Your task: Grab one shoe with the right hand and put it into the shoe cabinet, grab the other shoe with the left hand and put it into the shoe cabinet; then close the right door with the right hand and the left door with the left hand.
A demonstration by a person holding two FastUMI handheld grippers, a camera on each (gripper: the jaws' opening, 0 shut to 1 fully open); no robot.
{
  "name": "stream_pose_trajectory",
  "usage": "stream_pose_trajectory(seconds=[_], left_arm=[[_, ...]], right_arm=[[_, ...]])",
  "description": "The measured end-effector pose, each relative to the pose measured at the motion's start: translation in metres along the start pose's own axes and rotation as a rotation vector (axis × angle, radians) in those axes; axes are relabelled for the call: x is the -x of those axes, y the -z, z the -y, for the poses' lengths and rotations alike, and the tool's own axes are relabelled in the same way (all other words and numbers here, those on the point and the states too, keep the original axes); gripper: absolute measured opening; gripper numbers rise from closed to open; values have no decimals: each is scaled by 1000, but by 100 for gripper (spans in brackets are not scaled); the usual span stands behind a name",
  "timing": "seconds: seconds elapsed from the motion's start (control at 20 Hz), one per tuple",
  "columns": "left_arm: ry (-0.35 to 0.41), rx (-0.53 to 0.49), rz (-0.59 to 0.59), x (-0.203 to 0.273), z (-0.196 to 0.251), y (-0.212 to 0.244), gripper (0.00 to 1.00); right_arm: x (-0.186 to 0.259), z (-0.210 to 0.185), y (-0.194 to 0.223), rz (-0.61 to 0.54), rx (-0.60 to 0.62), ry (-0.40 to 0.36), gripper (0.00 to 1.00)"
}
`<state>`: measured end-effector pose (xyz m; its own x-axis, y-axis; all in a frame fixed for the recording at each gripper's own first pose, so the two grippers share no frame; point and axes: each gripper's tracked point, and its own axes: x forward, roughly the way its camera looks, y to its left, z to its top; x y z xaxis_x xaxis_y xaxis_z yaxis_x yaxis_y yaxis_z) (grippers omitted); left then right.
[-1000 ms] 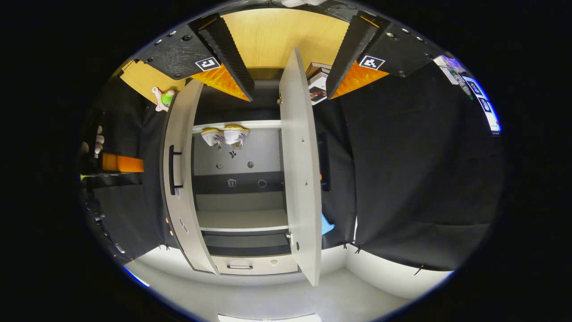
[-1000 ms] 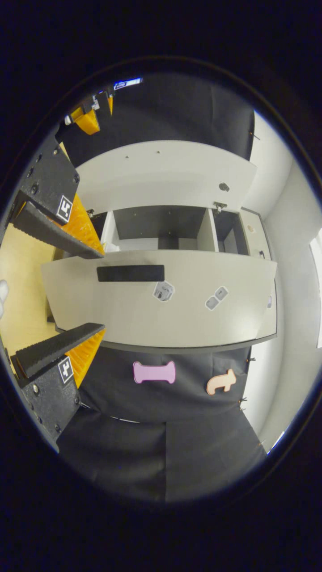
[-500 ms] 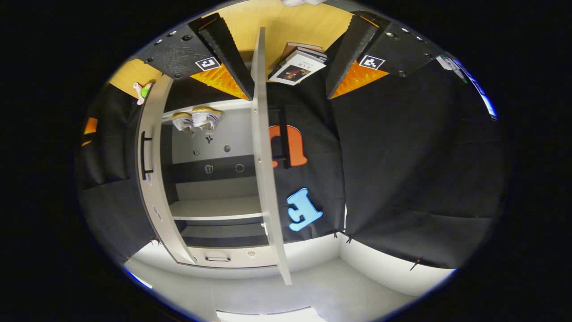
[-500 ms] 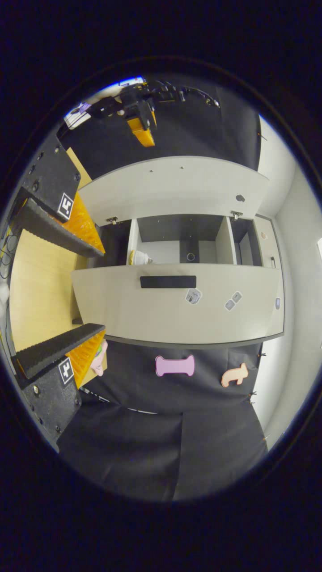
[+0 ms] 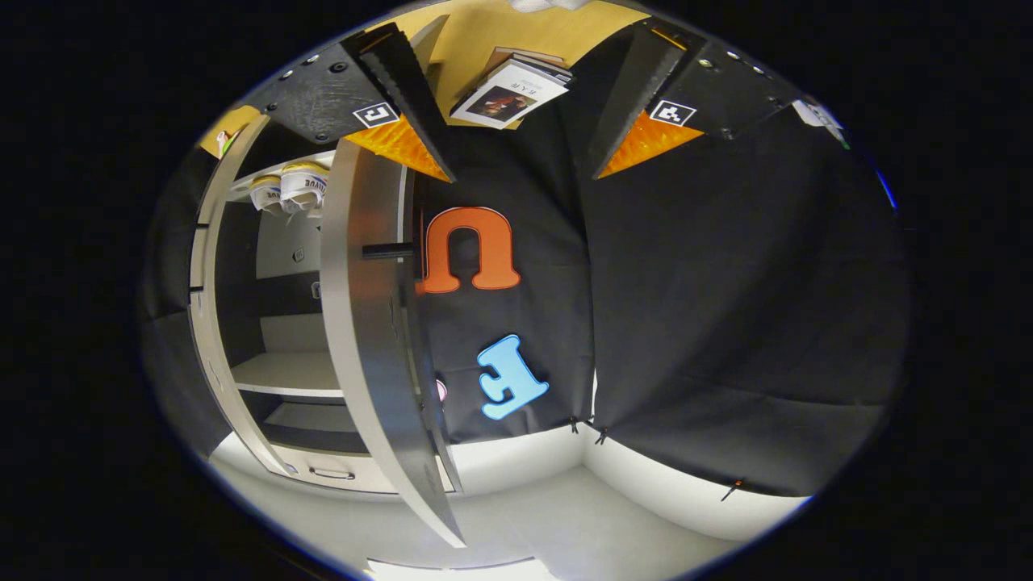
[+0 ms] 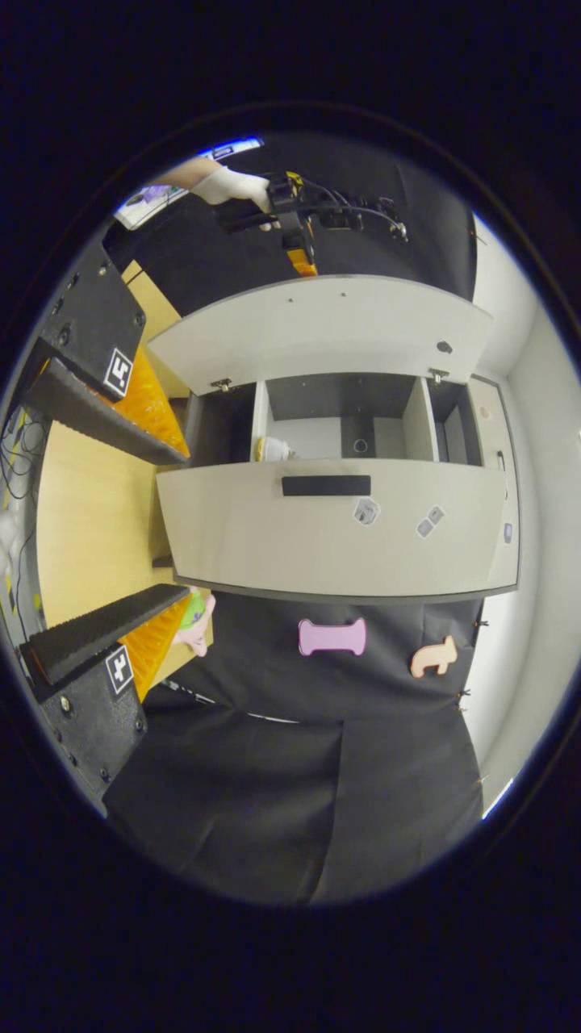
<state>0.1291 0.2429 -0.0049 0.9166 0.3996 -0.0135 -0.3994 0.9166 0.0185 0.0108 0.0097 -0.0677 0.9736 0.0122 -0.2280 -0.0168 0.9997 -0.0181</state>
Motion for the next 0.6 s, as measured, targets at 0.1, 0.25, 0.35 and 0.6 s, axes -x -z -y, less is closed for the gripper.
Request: stream_pose_trajectory(seconds=[0.1, 0.25, 0.35, 0.6], left_arm=[[-10, -24, 5, -3, -2, 0, 94], [-4, -16, 15, -1, 3, -1, 93], [1, -39, 13, 0, 5, -1, 92], [-15, -54, 6, 0, 8, 0, 88]], right_arm=[[1, 6, -2, 6, 2, 4, 96], [-1, 12, -4, 12, -6, 1, 96], [-3, 11, -5, 8, -8, -16, 97], [-11, 1, -5, -1, 9, -82, 96]])
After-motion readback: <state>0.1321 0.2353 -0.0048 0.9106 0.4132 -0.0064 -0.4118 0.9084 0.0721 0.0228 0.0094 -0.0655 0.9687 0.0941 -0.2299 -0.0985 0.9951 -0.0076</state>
